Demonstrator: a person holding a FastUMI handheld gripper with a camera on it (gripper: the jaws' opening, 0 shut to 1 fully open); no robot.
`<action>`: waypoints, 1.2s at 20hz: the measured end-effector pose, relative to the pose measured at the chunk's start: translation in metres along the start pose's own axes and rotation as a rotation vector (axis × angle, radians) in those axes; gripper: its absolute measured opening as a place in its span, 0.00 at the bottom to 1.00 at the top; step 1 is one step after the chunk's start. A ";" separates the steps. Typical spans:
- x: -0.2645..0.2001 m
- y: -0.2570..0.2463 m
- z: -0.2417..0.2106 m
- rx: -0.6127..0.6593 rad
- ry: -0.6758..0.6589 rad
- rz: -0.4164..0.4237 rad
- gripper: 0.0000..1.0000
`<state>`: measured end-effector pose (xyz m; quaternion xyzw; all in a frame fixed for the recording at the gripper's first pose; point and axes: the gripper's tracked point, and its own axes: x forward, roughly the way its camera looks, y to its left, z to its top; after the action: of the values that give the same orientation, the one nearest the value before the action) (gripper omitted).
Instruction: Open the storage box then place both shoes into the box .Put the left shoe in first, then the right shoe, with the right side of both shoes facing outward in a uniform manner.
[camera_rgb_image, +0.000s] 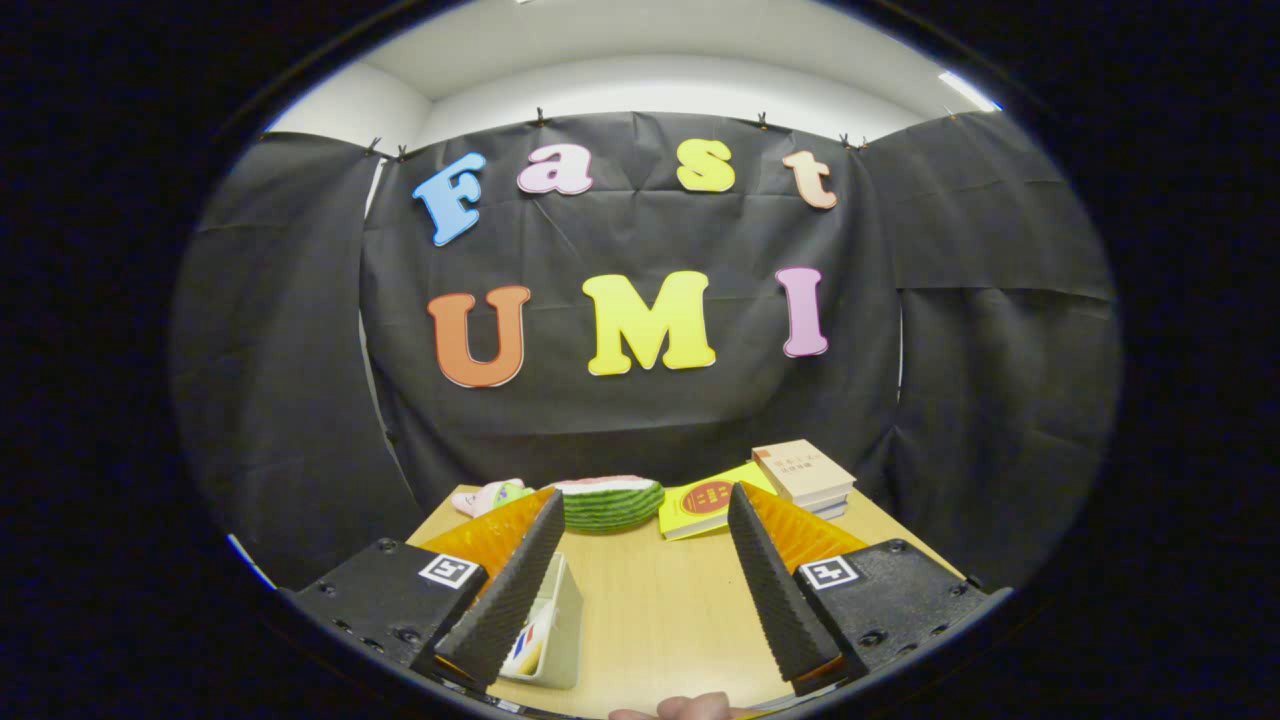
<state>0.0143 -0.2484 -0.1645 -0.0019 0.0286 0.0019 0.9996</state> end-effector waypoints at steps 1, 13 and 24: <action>-0.002 0.000 -0.001 0.001 -0.001 0.002 1.00; -0.007 -0.001 -0.001 -0.026 -0.025 -0.005 1.00; -0.002 0.000 0.000 0.008 -0.026 -0.022 1.00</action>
<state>0.0122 -0.2481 -0.1647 0.0017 0.0157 -0.0091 0.9998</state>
